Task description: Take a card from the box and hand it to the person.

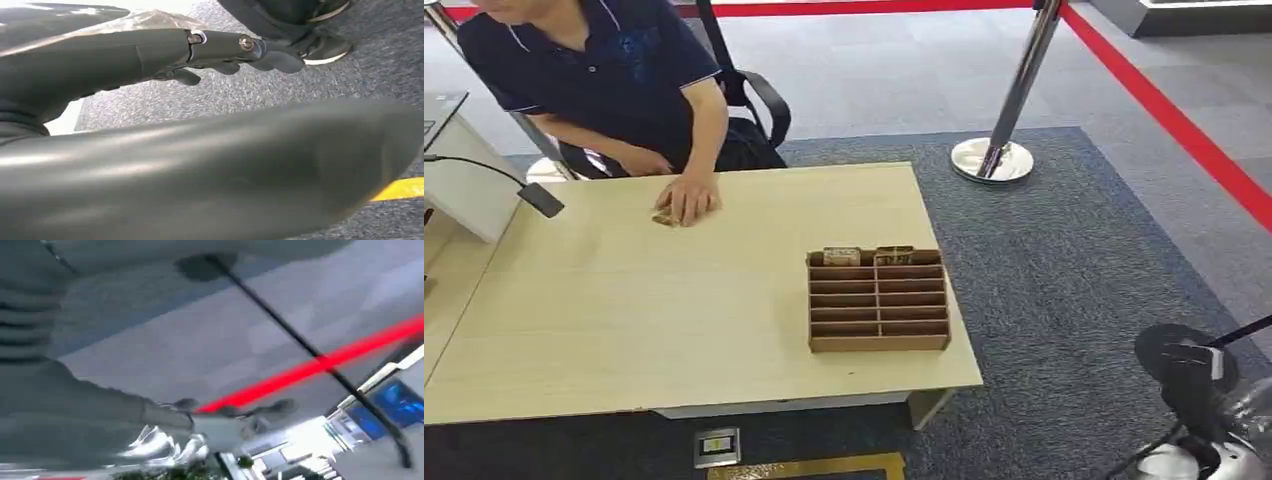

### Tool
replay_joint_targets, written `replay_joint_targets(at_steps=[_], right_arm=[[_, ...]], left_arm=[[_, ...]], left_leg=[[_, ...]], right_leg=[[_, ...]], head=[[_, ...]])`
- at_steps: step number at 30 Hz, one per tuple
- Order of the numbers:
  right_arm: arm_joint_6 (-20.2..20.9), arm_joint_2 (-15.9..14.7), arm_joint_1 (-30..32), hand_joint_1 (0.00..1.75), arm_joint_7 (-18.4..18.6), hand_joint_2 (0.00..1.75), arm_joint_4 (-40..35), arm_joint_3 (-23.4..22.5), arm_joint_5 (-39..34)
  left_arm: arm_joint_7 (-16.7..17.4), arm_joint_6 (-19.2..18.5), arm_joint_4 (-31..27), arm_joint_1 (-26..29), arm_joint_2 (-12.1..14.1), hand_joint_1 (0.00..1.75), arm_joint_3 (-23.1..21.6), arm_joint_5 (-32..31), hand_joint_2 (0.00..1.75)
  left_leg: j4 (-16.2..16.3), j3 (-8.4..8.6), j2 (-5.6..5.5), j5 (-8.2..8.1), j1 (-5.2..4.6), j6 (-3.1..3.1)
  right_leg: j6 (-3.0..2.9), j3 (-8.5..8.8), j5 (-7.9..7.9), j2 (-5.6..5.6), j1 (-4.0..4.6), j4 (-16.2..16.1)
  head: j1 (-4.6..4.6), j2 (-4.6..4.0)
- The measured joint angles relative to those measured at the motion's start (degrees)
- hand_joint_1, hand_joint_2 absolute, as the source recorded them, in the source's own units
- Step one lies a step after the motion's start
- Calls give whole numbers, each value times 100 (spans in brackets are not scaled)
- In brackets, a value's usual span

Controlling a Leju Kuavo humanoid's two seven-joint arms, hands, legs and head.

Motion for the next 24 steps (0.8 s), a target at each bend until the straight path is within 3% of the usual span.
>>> replay_joint_targets(at_steps=[2, 4, 5, 6, 8, 13, 14, 19, 24], right_arm=[[84, -229, -166, 0, 418, 175, 1434, -616, 279], [526, -358, -233, 0, 1057, 175, 2503, -948, 268], [901, -365, -234, 0, 1470, 0, 3094, -1171, 129], [1211, -328, -232, 0, 1849, 0, 3551, -1372, 13], [1463, -222, -217, 0, 2291, 0, 4224, -1693, -49], [1729, -21, -261, 0, 2286, 0, 5084, -2025, 50], [1784, -17, -272, 0, 2213, 175, 5178, -2049, 59], [1899, -48, -320, 0, 1862, 175, 5431, -2093, 96], [2026, -91, -401, 0, 1740, 175, 5556, -2091, 251]], left_arm=[[-70, 0, -2, 2, 2, 0, 24, 9, 0], [-133, 0, 0, -14, 7, 0, 26, -28, 0], [-174, 0, 6, -22, 11, 0, 26, -50, 0], [-231, -11, 26, -29, 18, 0, 26, -87, 175], [-345, -105, 72, -56, 31, 0, 24, -118, 175], [-560, -402, 120, -94, 39, 0, 24, -35, 175], [-603, -470, 131, -95, 42, 0, 24, -26, 175], [-706, -605, 155, -106, 55, 0, 22, -57, 175], [-756, -638, 157, -109, 61, 0, 22, -20, 175]], left_leg=[[0, -3, -8, 3, -4, 5], [0, 0, -4, 2, -2, 3], [-1, -1, -4, 2, -2, 3], [-3, -1, -4, 2, 0, 1], [-8, -1, 0, 1, 6, -5], [-11, 2, 1, 6, 7, -19], [-11, 0, 1, 6, 6, -20], [-10, 2, 1, 8, -1, -17], [-9, 3, 1, 8, -4, -16]], right_leg=[[9, 0, 0, 0, -2, -1], [7, -2, -2, 0, 1, -1], [4, -3, -3, 0, 1, -1], [2, -6, -4, 0, 0, 1], [-8, -9, -8, 0, 0, 9], [-20, -14, -15, 0, 8, 19], [-20, -13, -15, 0, 8, 19], [-15, -10, -10, 0, 3, 18], [-15, -11, -9, 0, 0, 18]], head=[[0, 0], [2, 0], [2, 0], [0, 0], [-2, 0], [-2, 0], [0, 0], [2, 0], [0, 0]])
